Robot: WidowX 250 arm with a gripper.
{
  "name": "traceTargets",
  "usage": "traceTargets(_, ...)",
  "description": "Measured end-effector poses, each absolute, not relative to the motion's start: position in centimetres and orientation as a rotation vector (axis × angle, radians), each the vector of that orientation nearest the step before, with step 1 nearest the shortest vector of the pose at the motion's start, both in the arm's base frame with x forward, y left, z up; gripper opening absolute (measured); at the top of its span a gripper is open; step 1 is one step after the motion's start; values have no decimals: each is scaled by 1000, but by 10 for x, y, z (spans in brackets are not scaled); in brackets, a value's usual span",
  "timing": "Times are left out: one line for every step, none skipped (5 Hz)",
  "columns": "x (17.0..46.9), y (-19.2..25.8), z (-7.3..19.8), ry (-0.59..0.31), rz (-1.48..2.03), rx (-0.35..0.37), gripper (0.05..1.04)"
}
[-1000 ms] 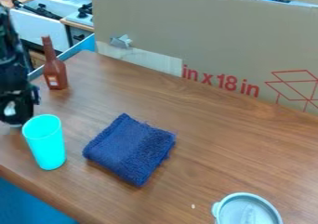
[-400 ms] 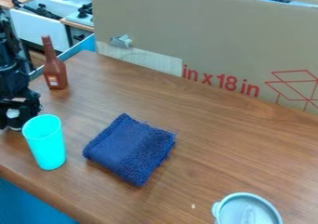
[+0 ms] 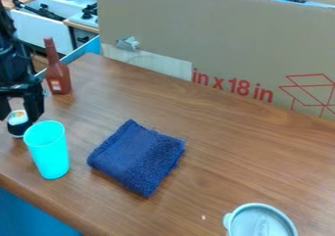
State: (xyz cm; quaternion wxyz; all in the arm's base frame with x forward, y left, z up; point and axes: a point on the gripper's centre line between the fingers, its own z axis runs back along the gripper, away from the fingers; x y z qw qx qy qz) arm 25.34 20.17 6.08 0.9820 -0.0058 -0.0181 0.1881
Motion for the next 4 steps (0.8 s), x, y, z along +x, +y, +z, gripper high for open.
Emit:
traceTargets(260,200,83,-85,377,-20,1003)
traceTargets(278,204,109,-125,315,10,1003)
traceTargets(294,197,130,-119,167,60,1003)
traceTargets(300,196,132,-84,59,66,1003)
